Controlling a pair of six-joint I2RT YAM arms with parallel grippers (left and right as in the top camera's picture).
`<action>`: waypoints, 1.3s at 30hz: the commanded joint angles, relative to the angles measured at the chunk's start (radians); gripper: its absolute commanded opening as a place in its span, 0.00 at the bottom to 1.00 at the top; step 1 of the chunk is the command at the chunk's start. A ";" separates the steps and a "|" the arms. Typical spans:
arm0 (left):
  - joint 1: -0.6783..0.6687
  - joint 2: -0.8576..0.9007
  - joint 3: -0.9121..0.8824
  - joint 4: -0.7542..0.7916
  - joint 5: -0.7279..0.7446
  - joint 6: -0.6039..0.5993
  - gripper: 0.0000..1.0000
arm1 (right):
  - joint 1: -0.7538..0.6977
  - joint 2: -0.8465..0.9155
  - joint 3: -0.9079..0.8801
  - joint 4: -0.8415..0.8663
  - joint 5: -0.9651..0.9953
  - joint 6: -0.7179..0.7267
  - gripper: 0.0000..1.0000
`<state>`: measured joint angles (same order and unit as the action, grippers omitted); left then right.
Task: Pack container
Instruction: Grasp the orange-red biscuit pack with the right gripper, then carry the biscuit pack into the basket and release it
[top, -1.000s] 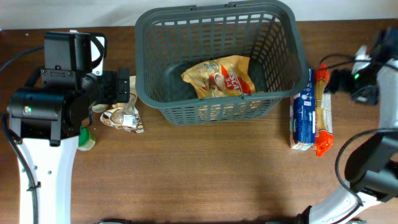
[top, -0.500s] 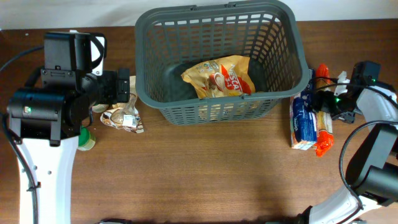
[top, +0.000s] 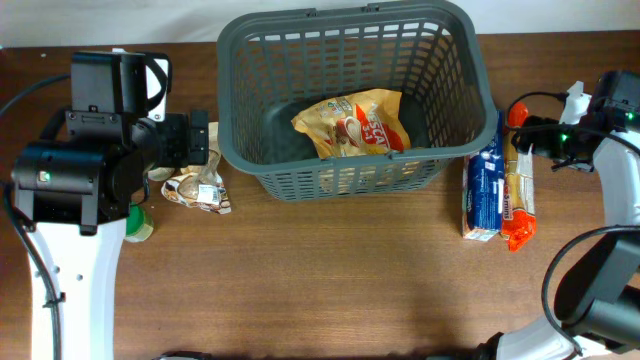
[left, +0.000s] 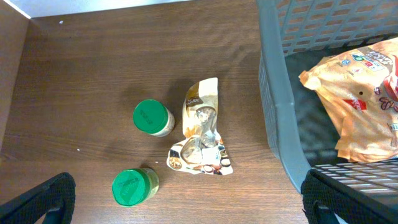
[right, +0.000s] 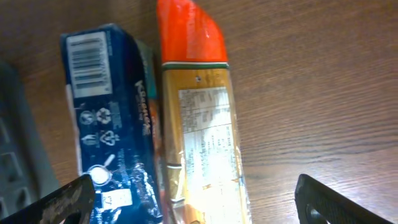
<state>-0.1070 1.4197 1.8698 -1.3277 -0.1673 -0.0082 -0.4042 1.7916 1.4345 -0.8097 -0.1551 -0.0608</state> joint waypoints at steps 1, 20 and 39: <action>0.005 0.004 -0.004 -0.001 0.006 -0.003 0.99 | 0.004 0.033 -0.005 0.018 0.037 -0.002 0.94; 0.005 0.004 -0.004 -0.001 0.006 -0.003 0.99 | 0.005 0.241 -0.071 0.092 0.068 0.036 0.77; 0.005 0.004 -0.004 -0.001 0.007 -0.003 0.99 | 0.105 -0.026 0.875 -0.402 -0.015 -0.045 0.04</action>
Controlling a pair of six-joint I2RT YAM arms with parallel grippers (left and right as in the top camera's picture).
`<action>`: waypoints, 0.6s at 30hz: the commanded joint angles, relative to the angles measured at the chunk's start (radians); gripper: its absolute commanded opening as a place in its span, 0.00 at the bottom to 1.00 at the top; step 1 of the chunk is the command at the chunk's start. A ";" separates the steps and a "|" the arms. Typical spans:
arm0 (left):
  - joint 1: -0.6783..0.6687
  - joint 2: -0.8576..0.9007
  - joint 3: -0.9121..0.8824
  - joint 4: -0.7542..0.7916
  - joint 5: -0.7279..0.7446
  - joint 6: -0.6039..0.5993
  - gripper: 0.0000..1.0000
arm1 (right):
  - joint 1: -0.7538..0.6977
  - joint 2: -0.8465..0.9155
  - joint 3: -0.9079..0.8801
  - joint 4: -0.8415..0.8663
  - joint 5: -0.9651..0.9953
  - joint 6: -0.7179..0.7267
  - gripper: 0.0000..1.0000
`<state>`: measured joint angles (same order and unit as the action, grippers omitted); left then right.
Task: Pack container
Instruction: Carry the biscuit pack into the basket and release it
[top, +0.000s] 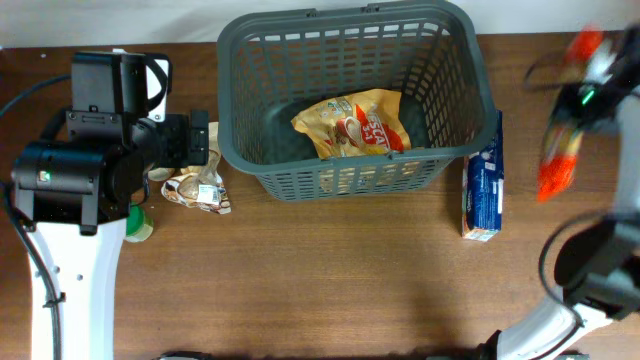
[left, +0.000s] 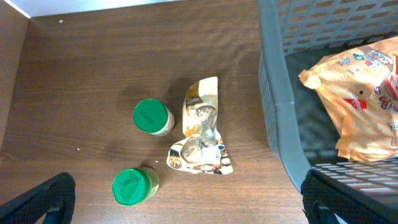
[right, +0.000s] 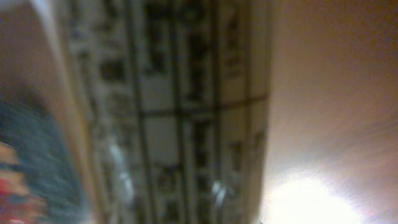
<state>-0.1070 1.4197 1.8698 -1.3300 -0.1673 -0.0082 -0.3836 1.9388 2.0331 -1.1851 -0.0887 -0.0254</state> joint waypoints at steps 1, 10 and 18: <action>0.005 0.004 -0.004 0.002 0.006 -0.003 0.99 | 0.125 -0.176 0.341 -0.037 -0.126 -0.141 0.04; 0.005 0.004 -0.004 0.002 0.006 -0.003 0.99 | 0.647 -0.119 0.401 -0.082 -0.161 -1.045 0.04; 0.005 0.004 -0.004 0.002 0.006 -0.003 0.99 | 0.700 0.268 0.400 0.059 -0.182 -1.141 0.23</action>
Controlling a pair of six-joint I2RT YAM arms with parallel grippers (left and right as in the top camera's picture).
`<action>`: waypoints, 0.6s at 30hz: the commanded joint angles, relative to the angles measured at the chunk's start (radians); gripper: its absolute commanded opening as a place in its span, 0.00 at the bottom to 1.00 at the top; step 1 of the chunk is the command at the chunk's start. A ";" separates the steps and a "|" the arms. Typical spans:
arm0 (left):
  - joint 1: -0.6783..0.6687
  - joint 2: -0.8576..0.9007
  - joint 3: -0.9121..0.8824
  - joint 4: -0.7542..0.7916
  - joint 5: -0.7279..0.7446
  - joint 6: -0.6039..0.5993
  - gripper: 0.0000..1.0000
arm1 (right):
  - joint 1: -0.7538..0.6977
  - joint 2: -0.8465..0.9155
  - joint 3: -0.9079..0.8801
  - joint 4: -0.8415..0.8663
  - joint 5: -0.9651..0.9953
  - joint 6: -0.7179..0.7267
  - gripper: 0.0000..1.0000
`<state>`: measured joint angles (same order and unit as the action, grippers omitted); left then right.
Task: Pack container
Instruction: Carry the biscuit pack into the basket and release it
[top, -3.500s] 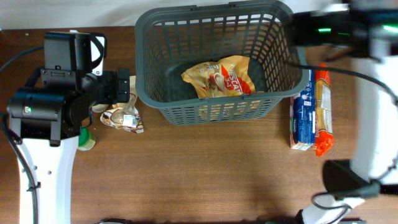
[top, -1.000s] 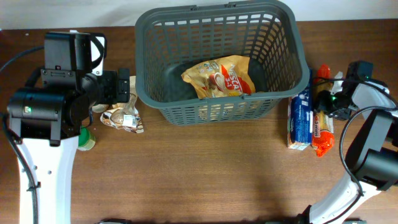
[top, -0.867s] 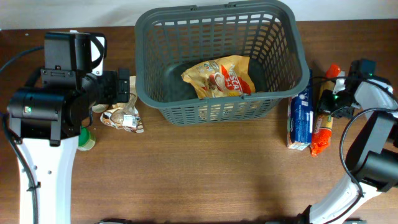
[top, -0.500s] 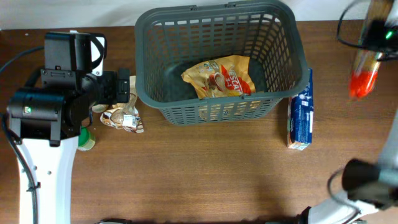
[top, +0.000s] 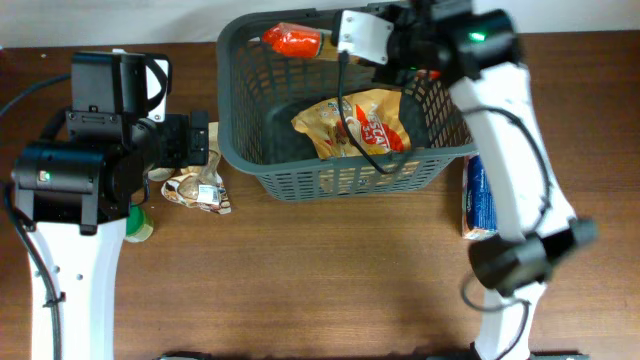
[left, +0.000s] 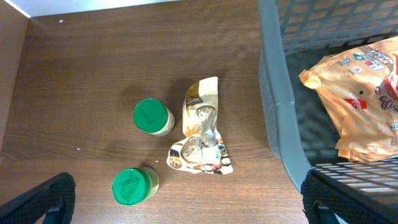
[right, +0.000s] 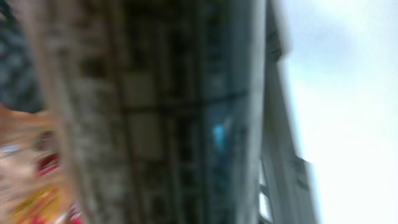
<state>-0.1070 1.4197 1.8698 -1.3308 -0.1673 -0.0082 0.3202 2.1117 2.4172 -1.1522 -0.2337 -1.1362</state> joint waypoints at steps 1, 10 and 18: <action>0.005 0.004 -0.004 0.002 0.006 -0.003 0.99 | -0.003 0.129 0.016 0.037 -0.036 -0.002 0.25; 0.005 0.004 -0.004 0.002 0.007 -0.003 0.99 | 0.008 0.217 0.054 0.067 0.081 0.290 0.99; 0.005 0.004 -0.004 0.002 0.007 -0.003 0.99 | -0.090 -0.117 0.266 -0.037 0.177 0.600 0.99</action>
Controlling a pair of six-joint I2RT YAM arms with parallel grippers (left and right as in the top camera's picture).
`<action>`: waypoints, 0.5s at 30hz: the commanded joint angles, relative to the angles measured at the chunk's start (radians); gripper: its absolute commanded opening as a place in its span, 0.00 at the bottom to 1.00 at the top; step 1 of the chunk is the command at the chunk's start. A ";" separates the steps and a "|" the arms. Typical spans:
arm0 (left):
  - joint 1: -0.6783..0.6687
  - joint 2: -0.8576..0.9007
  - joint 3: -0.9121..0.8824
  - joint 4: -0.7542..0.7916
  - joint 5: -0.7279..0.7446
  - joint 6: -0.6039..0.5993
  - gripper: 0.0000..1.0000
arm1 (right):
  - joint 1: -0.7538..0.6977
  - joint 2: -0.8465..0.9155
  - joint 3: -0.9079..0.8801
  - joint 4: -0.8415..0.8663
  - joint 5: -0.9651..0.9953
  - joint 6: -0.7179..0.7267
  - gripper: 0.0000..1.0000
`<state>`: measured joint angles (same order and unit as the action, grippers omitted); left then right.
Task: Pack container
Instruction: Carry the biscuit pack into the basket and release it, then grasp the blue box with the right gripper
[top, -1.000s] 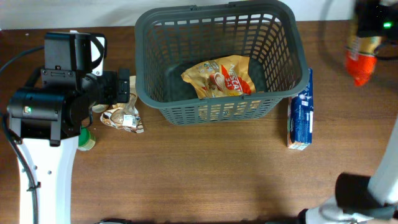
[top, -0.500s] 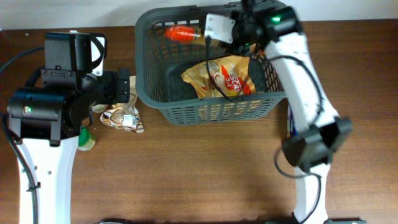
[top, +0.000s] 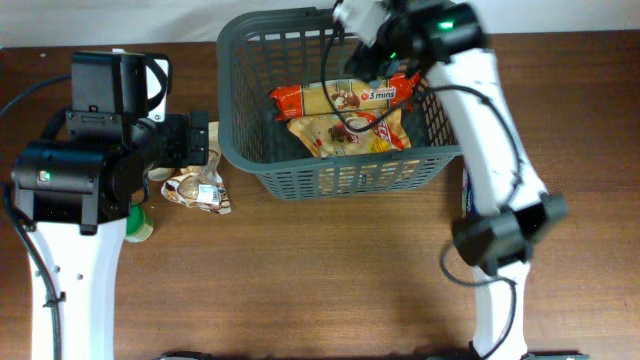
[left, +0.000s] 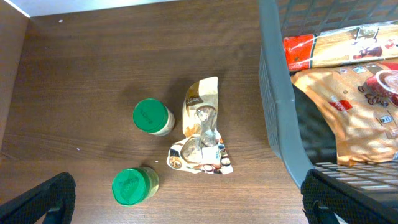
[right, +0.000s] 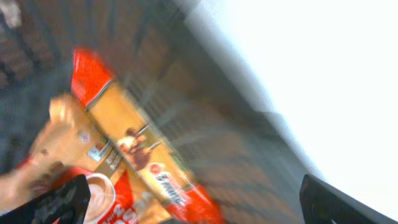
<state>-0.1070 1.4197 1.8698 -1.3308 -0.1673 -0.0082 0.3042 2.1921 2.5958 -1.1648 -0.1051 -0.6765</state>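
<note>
The grey basket (top: 340, 180) stands at the back middle of the table. In it a long orange packet with red ends (top: 340, 97) (left: 336, 50) (right: 143, 155) lies across a yellow snack bag (top: 350, 135) (left: 354, 112). My right gripper (top: 385, 40) (right: 199, 205) hangs open above the basket's far right part, clear of the packet. My left gripper (top: 200, 140) (left: 186, 205) is open over the table left of the basket, with nothing between its fingers. Below it lies a crumpled pouch (top: 200, 188) (left: 202, 134).
Two green-lidded jars (left: 151, 117) (left: 132, 185) stand left of the pouch. A blue box (top: 466, 195) lies right of the basket, largely hidden by my right arm. The basket's near wall (left: 280, 124) rises just right of the pouch.
The orange packet was in my right gripper over the basket's far left rim. Now it lies in the basket on the yellow bag and the gripper is open. The left arm is unchanged.
My right gripper was open over the orange packet and blue box, lying on the table right of the basket. Then the packet was up in the gripper at the far right, then over the basket. Now it rests inside, let go. The left arm stayed still throughout.
</note>
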 joint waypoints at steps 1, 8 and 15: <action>0.005 0.004 -0.004 0.002 0.006 -0.003 0.99 | -0.115 -0.231 0.091 -0.030 0.052 0.183 0.99; 0.005 0.004 -0.004 0.002 0.006 -0.003 0.99 | -0.663 -0.245 0.061 -0.183 -0.140 0.640 0.99; 0.005 0.004 -0.004 0.002 0.006 -0.003 0.99 | -0.799 -0.009 -0.235 -0.301 -0.254 0.719 0.91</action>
<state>-0.1070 1.4197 1.8698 -1.3308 -0.1673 -0.0082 -0.5167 2.1220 2.4733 -1.4544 -0.2825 -0.0067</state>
